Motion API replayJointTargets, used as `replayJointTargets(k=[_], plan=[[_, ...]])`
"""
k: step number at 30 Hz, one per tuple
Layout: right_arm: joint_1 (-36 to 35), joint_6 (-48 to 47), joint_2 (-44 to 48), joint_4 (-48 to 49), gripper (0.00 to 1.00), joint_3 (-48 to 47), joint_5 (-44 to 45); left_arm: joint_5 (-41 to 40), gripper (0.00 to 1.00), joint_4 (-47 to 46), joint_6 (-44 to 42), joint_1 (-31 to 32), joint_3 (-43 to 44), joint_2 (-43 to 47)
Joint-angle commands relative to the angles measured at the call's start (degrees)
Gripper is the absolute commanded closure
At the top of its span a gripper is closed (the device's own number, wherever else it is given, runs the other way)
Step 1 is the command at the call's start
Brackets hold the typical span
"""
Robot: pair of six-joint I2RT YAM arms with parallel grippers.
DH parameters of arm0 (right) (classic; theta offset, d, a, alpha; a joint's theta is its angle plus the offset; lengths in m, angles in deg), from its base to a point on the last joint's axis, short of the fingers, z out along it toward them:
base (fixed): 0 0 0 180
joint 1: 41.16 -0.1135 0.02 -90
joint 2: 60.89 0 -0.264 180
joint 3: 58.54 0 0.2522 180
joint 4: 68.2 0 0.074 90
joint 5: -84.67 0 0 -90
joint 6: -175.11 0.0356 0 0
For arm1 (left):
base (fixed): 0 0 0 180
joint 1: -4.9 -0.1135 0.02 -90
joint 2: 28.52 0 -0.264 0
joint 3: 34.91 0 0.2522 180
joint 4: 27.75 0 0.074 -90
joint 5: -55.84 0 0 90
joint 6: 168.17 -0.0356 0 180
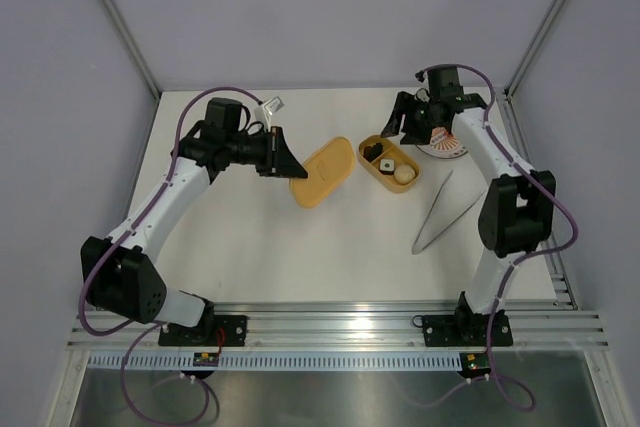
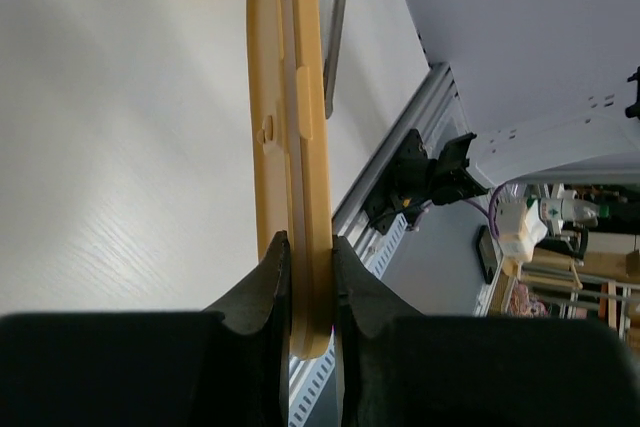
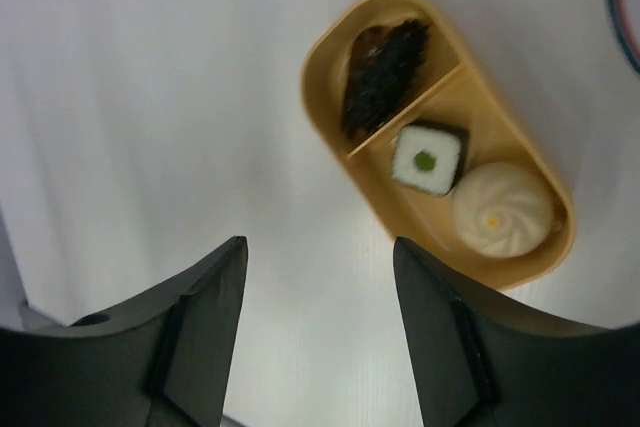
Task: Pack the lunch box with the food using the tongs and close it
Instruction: Pick up the box lid from the center of the board.
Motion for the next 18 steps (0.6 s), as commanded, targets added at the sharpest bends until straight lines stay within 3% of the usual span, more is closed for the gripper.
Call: replayJointTargets(k=[1, 7, 10, 18], plan=[[1.1, -8.64, 12.01, 5.66, 0.31, 7.74, -14.98, 7.44, 1.0, 1.71, -5.11, -0.33, 2.59, 0.92], [1.1, -12.25, 22.49, 14.18, 0.19, 21.9, -35.54, 10.42, 1.0, 0.49, -6.7, -0.6, -0.22, 3.64], [1.1, -13.83, 23.12, 14.81, 0.15, 23.51, -44.69, 14.1, 1.0, -2.5, -5.12, -0.6, -2.15, 4.61], [-0.65, -15.59, 23.38, 14.98, 0.15, 22.64, -46.47, 16.75, 1.0, -8.56, -0.9, -0.51, -4.44, 4.61]])
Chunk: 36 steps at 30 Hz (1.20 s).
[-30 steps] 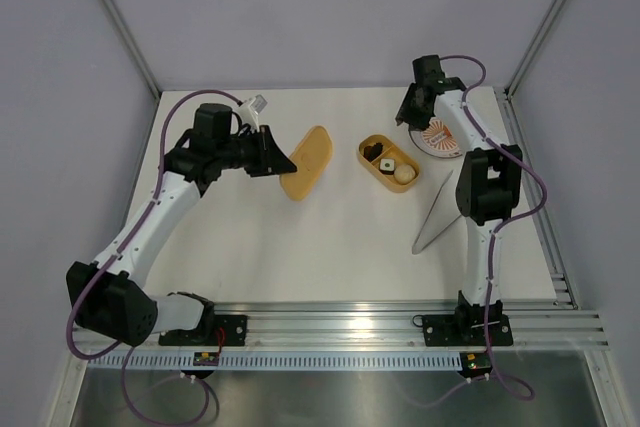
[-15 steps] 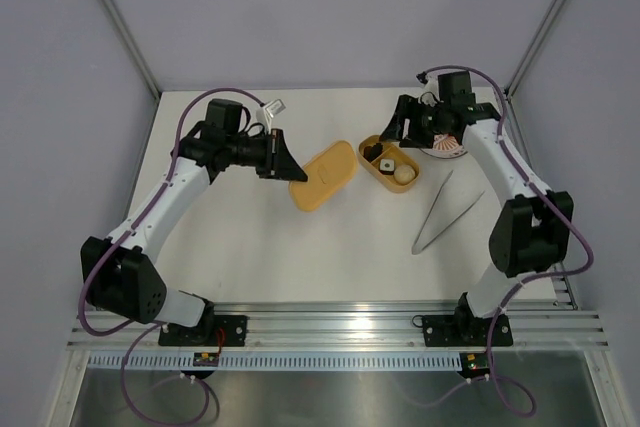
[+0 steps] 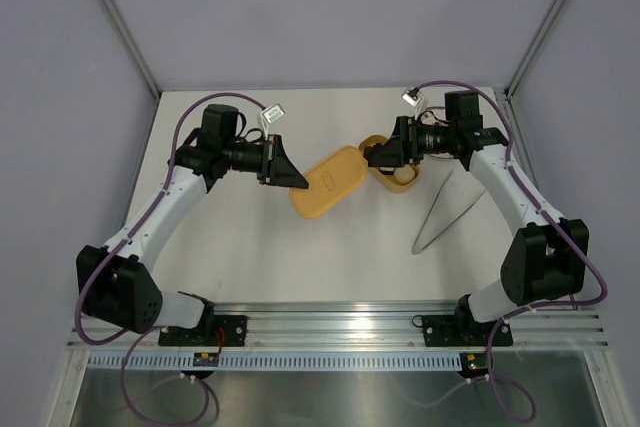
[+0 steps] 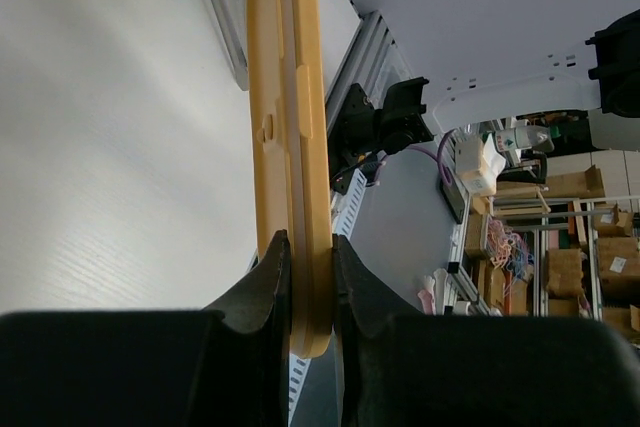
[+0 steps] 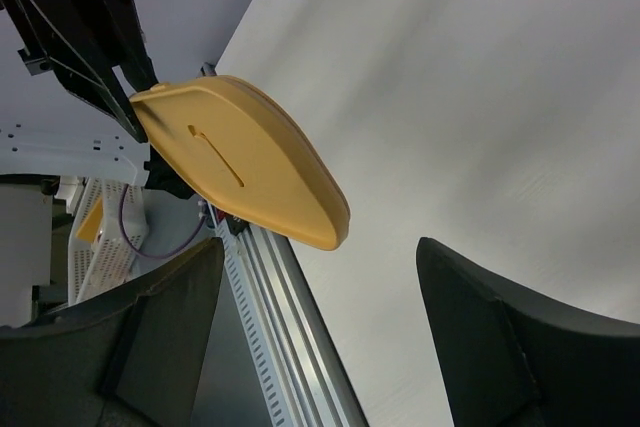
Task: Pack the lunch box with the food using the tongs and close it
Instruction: Pick up the box lid from the center of the board.
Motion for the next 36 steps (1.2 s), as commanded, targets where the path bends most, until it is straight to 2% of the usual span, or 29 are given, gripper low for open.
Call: replayJointTargets(k=[1, 8, 12, 15, 18, 22, 23, 24, 25, 28, 29, 31, 36], plan=[[-1.96, -1.89, 0.04, 2.72, 0.14, -1.99, -3.37, 4.69, 1.0, -6.27, 2.58, -0.23, -0.33, 1.53], [-7.42, -3.99, -4.09, 0.61, 0.2, -6.74, -2.31, 5.3, 1.0, -6.63, 3.02, -0.23, 0.2, 1.62], [-8.12, -2.68, -4.36, 3.5, 0.37, -6.75, -3.45, 5.48, 1.0, -5.84, 2.23, -0.14, 0.19, 1.8], [-8.03, -2.15, -4.01, 4.21, 0.43, -6.48, -3.71, 5.48, 1.0, -5.66, 1.96, -0.14, -0.07, 1.88], [-7.95, -2.06, -3.74, 4.13, 0.57, -6.31, -3.63, 5.48, 1.0, -5.57, 1.88, -0.22, -0.07, 1.71], [-7.95, -0.84, -3.04, 5.09, 0.95, -4.99, -1.79, 4.34, 1.0, -4.96, 1.18, -0.14, 0.28, 1.62], [-7.95, 0.13, -2.78, 5.79, 1.0, -4.56, -1.17, 3.9, 1.0, -4.52, 0.65, -0.22, 0.54, 1.53], [-7.95, 0.48, -2.34, 6.14, 1.0, -3.94, -0.73, 3.46, 0.96, -4.0, 0.21, -0.23, 0.72, 1.44], [-7.95, 0.92, -2.08, 6.41, 1.0, -3.59, -0.12, 2.94, 0.7, -3.47, -0.05, -0.31, 1.07, 1.36], [-7.95, 2.68, -1.02, 7.81, 1.0, -2.09, 1.37, 1.54, 0.32, -2.94, -0.41, -0.23, 1.51, 1.0], [-8.03, 3.21, -0.67, 8.25, 1.0, -1.74, 1.99, 0.83, 0.12, -2.24, -0.58, -0.23, 1.86, 1.18], [-7.86, 4.96, 0.47, 9.05, 1.0, -0.6, 4.44, -1.27, 0.01, -1.88, -0.76, -0.23, 2.13, 1.18], [-6.02, 9.18, 2.14, 7.38, 1.0, 1.25, 11.82, -7.6, 0.01, 0.05, -0.24, -1.89, 3.36, 2.58]])
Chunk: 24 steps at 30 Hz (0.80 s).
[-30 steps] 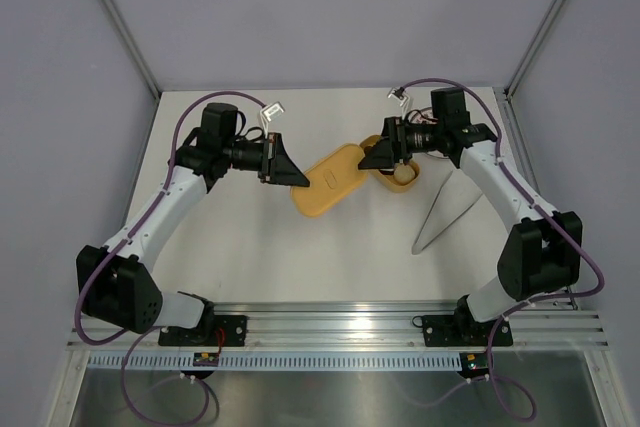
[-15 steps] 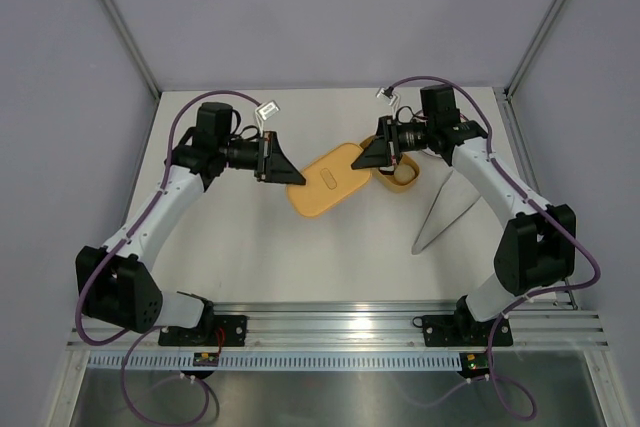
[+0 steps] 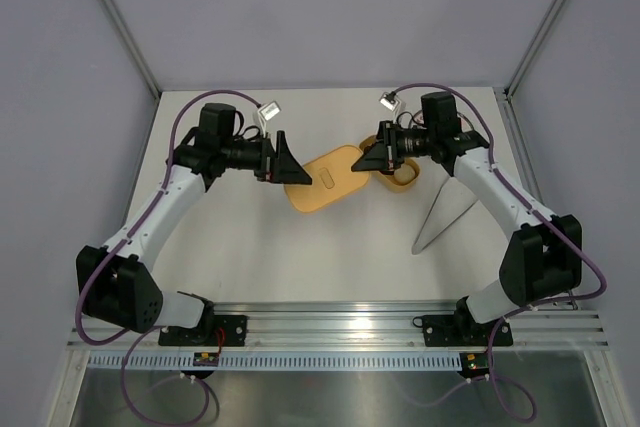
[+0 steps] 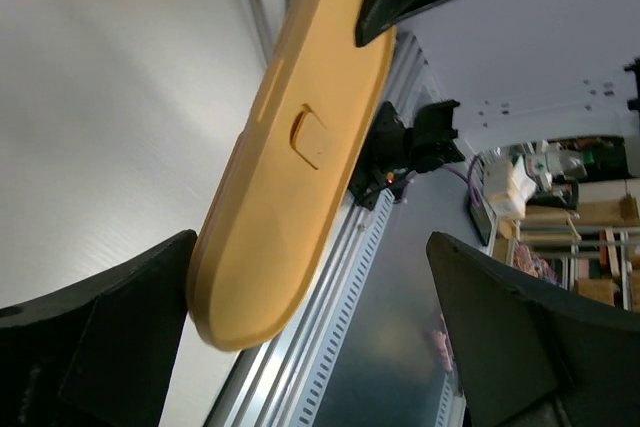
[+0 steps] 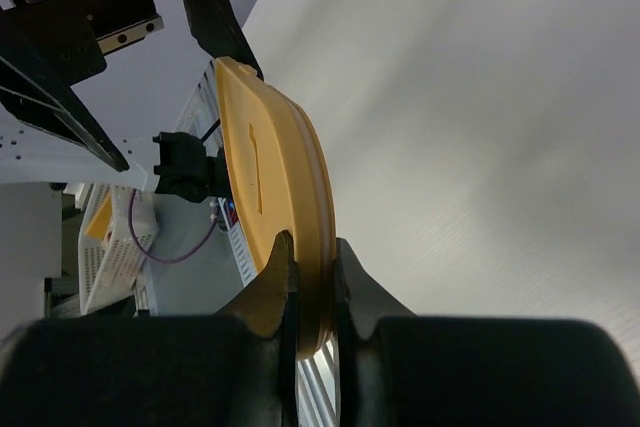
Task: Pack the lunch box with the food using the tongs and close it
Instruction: Pick up the box lid from the center of the board, then close the box lid on the packing box.
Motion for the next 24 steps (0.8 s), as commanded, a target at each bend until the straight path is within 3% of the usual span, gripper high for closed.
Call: replayJointTargets(k=[1, 7, 9, 14, 18, 24], plan=[[2.2, 4.11, 3.26, 1.13, 1.0, 1.12, 12.55, -8.88, 0.01, 2.49, 0.34, -1.46, 3.86, 3.04], [5.98, 20.17, 6.68, -0.99, 1.0, 4.54, 35.81, -30.86, 0.01, 6.99, 2.35, -3.39, 7.02, 7.0], [6.6, 29.66, 9.22, 1.9, 1.0, 8.56, 44.77, -33.53, 0.01, 6.99, 3.41, -3.39, 6.77, 7.79], [6.51, 48.9, 13.89, 16.28, 1.0, 18.68, 56.07, -36.26, 0.01, 5.41, 4.82, -3.57, 4.84, 10.07], [6.51, 53.86, 14.43, 23.69, 1.0, 23.62, 63.54, -36.44, 0.01, 5.24, 5.17, -3.57, 4.04, 10.69], [6.51, 58.78, 11.09, 30.55, 1.0, 25.99, 65.76, -35.48, 0.01, 4.71, 5.78, -3.57, 2.72, 11.31]])
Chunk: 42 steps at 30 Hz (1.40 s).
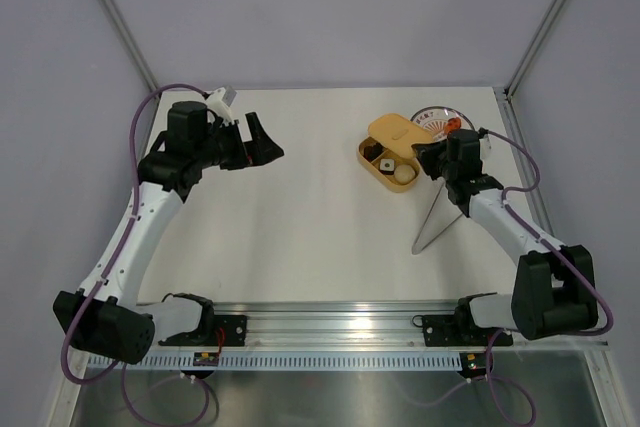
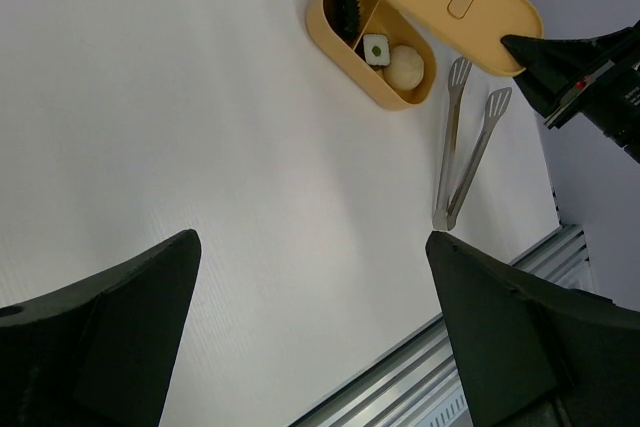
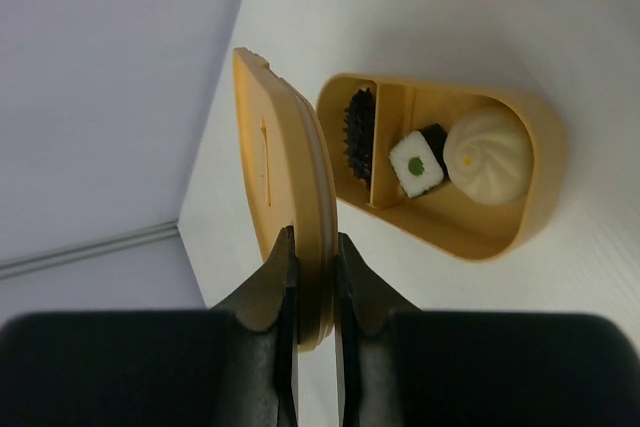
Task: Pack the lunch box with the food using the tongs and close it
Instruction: Close the box lid on the packing box.
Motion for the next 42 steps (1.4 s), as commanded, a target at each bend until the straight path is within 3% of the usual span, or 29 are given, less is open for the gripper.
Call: replayJointTargets(k=[1, 11, 42], plan=[[-0.22, 6.96, -1.83, 11.85, 1.0, 1.18, 4.84, -0.46, 0.01, -1.81, 0.82, -0.23, -0.69, 1.95], [-0.13, 7.24, -9.22, 16.44, 1.0, 0.75, 0.45, -0.72, 0.01, -0.66, -0.06, -0.14, -1.3, 3.18], [-0.13, 6.44, -12.47, 20.04, 1.0, 6.73, -3.95, -0.54, 0.01, -0.75, -0.85, -0.23, -3.15, 3.27]])
